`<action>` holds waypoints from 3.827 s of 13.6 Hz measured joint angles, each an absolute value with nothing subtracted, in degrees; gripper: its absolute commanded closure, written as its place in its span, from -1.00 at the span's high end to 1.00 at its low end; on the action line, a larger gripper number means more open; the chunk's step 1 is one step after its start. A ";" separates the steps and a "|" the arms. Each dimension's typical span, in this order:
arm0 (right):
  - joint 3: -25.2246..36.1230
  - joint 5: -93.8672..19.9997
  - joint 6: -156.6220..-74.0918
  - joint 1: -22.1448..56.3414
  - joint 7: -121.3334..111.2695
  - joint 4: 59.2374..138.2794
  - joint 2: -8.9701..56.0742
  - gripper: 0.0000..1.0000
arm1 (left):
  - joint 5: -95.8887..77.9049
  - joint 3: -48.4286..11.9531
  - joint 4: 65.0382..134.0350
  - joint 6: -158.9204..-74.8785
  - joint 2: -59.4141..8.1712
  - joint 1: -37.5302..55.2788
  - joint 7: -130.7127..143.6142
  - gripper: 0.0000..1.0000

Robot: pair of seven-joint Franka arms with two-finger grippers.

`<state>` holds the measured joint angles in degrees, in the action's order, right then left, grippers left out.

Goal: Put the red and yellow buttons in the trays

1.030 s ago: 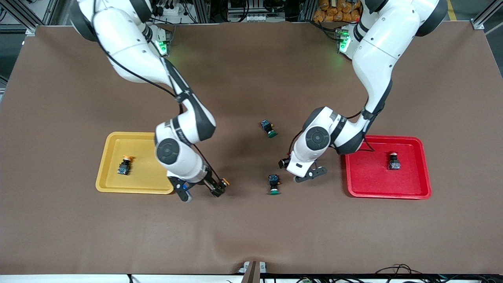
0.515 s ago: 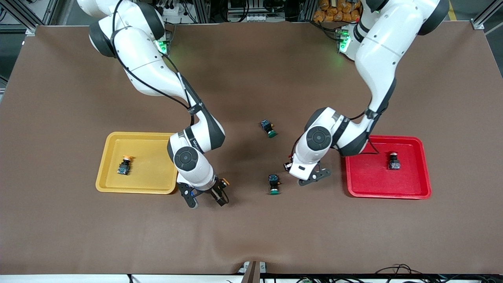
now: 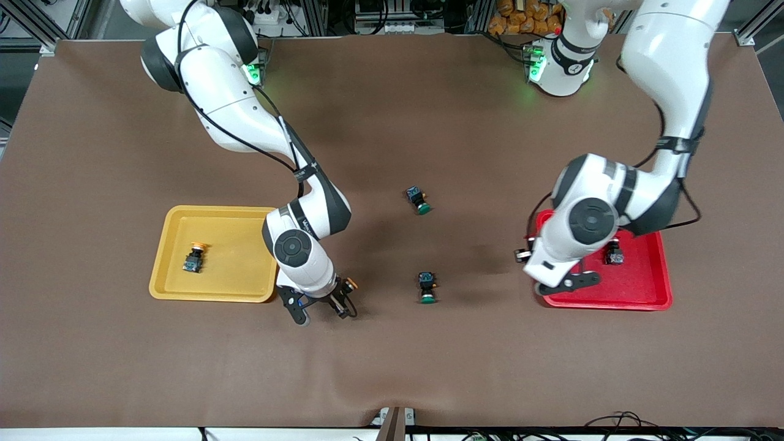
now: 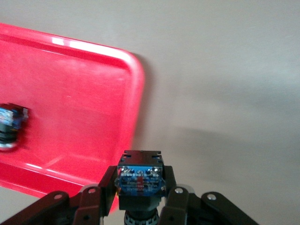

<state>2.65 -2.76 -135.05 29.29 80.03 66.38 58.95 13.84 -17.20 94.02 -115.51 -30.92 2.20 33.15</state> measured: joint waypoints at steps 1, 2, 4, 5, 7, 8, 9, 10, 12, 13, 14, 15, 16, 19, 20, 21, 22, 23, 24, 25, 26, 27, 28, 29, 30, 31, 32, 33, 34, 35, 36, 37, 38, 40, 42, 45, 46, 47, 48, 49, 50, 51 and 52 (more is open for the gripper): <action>2.65 -2.23 -134.90 29.29 80.03 66.28 58.94 -1.00 | 13.85 -17.22 94.86 -115.51 -30.73 0.70 30.25 -1.00; 2.64 -1.98 -134.57 29.31 79.98 66.14 58.90 -1.00 | 13.84 -17.25 95.52 -115.56 -30.63 -0.46 28.16 -1.00; 2.64 -1.78 -134.53 29.39 79.87 65.84 58.91 -1.00 | 13.85 -17.30 97.20 -116.33 -30.37 -2.85 24.40 -1.00; 2.65 -1.78 -134.35 29.39 79.86 65.54 58.81 -1.00 | 13.85 -17.31 98.52 -117.85 -30.28 -4.21 22.01 -1.00; 2.73 -1.78 -131.88 29.37 79.86 64.95 57.86 -1.00 | 13.85 -17.32 102.14 -123.14 -30.20 -6.71 18.89 -1.00; 2.75 -1.78 -128.54 29.34 79.47 64.81 56.51 -1.00 | 13.85 -17.32 104.56 -126.87 -30.19 -7.79 17.65 -0.99; 2.75 -1.79 -124.24 29.32 77.98 64.82 54.67 -1.00 | 13.85 -17.32 106.87 -130.43 -30.19 -8.64 16.76 -0.91; 2.74 -1.86 -119.35 29.31 75.35 64.95 52.47 -1.00 | 13.85 -17.33 108.87 -133.32 -30.19 -9.29 16.15 -0.76; 2.76 -2.12 -110.39 29.14 70.63 66.32 47.25 -1.00 | 13.85 -17.32 111.62 -137.01 -30.18 -10.25 15.35 0.48; 2.81 -2.19 -107.65 28.71 68.06 68.15 44.10 -1.00 | 13.85 -17.34 112.31 -137.72 -30.18 -10.42 15.26 0.99; 2.86 -2.40 -106.35 28.01 64.81 71.03 40.62 -1.00 | 13.85 -17.35 112.62 -138.01 -30.17 -10.45 15.24 1.00; 2.95 -2.99 -105.81 26.89 60.51 74.96 36.61 -1.00 | 13.85 -17.41 112.68 -138.14 -30.12 -10.45 15.24 1.00; 3.02 -3.67 -105.52 25.41 55.45 79.46 32.37 -1.00 | 13.85 -17.48 112.64 -138.17 -29.98 -10.45 15.24 1.00; 3.19 -4.61 -105.09 19.17 39.96 93.80 19.85 -1.00 | 13.86 -17.58 112.48 -137.92 -27.74 -10.52 14.95 1.00; 3.25 -4.74 -105.41 17.25 35.35 97.95 17.05 -1.00 | 13.86 -17.57 112.32 -136.94 -26.15 -10.68 14.42 1.00; 3.28 -4.81 -106.78 15.69 31.66 101.14 15.63 -1.00 | 13.86 -17.56 112.03 -135.24 -24.16 -10.98 13.53 1.00; 3.28 -4.85 -109.33 14.44 28.42 103.59 15.34 -1.00 | 13.86 -17.56 111.49 -132.86 -21.97 -11.35 12.81 1.00; 3.29 -4.91 -112.91 13.47 25.46 105.85 15.72 -1.00 | 13.86 -17.57 110.66 -129.71 -19.64 -11.62 12.13 1.00; 3.29 -4.93 -116.47 12.67 23.17 107.91 16.52 -1.00 | 13.85 -17.58 109.27 -125.55 -17.40 -11.71 11.16 1.00; 3.28 -4.94 -119.76 11.79 20.99 109.51 17.81 -1.00 | 13.82 -17.61 107.29 -120.47 -15.40 -11.73 9.99 1.00; 3.29 -4.95 -122.80 10.95 19.14 110.47 19.51 -1.00 | 13.77 -17.65 104.60 -115.01 -13.89 -11.73 8.25 1.00; 3.29 -4.97 -126.08 10.25 17.90 110.95 21.54 -1.00 | 13.67 -17.68 101.24 -109.35 -12.92 -11.74 5.94 1.00; 3.28 -5.00 -129.73 9.89 17.16 111.08 23.81 -1.00 | 13.58 -17.69 97.63 -103.92 -12.41 -11.77 3.72 1.00; 3.21 -5.00 -132.98 9.86 16.89 111.09 25.98 -1.00 | 13.53 -17.69 94.48 -99.57 -12.18 -11.79 2.38 1.00; 2.91 -5.01 -135.81 9.89 16.79 111.10 28.25 -1.00 | 13.49 -17.68 91.63 -95.85 -12.09 -11.80 1.71 1.00; 2.56 -5.01 -137.75 9.99 16.78 111.05 30.04 -1.00 | 13.45 -17.72 89.41 -92.89 -12.05 -11.80 1.41 1.00; 2.19 -5.01 -138.94 10.10 16.78 110.97 31.18 -1.00 | 13.37 -17.88 87.65 -90.51 -12.03 -11.77 1.38 1.00; 1.75 -5.01 -140.06 10.14 16.78 110.91 31.95 -0.82 | 13.31 -18.09 86.14 -88.36 -12.02 -11.61 1.38 1.00; 1.44 -5.01 -141.01 10.18 16.72 110.90 32.61 -0.53 | 13.02 -18.40 84.65 -85.98 -12.02 -11.47 1.38 1.00; 1.30 -5.01 -141.28 10.20 16.51 110.87 33.00 -0.27 | 11.68 -18.66 83.41 -84.28 -12.01 -11.46 1.38 1.00; 1.26 -5.01 -141.29 10.21 16.35 110.82 33.08 -0.24 | 9.61 -18.70 82.52 -83.47 -12.00 -11.46 1.38 1.00; 1.26 -5.01 -141.27 10.21 16.23 110.70 33.08 0.14 | 8.20 -18.69 82.09 -83.21 -12.01 -11.48 1.38 1.00; 1.26 -5.01 -141.23 10.21 16.17 110.63 33.08 0.90 | 7.50 -18.70 81.54 -83.22 -12.03 -11.46 1.38 1.00; 1.25 -5.01 -140.48 10.21 16.03 110.48 33.07 1.00 | 7.25 -18.82 79.63 -83.15 -12.02 -11.26 1.38 1.00; 1.22 -5.01 -138.42 10.21 15.74 110.09 32.95 1.00 | 7.23 -19.01 78.59 -83.01 -12.02 -11.09 1.38 1.00; 1.49 -5.01 -131.86 9.85 13.25 109.18 30.37 1.00 | 6.93 -19.07 78.41 -83.00 -12.03 -11.09 1.38 1.00; 1.75 -5.01 -128.32 9.18 11.41 108.84 28.29 1.00 | 6.86 -19.02 78.34 -83.00 -12.03 -11.08 1.42 1.00; 1.91 -5.01 -124.51 7.92 9.12 108.54 25.58 1.00 | 6.84 -18.89 78.10 -83.00 -12.01 -11.09 1.75 1.00; 2.03 -5.01 -120.67 6.19 6.46 108.37 22.44 1.00 | 6.84 -18.75 77.69 -83.00 -11.78 -11.09 2.50 1.00; 2.11 -5.01 -117.18 4.32 3.62 108.33 19.24 1.00 | 6.83 -18.65 77.33 -82.99 -11.26 -10.91 3.04 1.00; 2.19 -4.98 -113.48 2.23 0.39 108.38 15.70 1.00 | 6.82 -18.08 77.14 -82.93 -10.37 -9.94 3.52 1.00; 2.27 -4.96 -110.18 0.27 -2.52 108.49 12.54 1.00 | 6.78 -16.09 77.12 -82.79 -9.27 -7.54 3.79 1.00; 2.31 -4.96 -107.59 -1.46 -4.69 108.60 9.71 1.00 | 6.53 -13.01 77.13 -82.50 -8.23 -4.31 3.89 1.00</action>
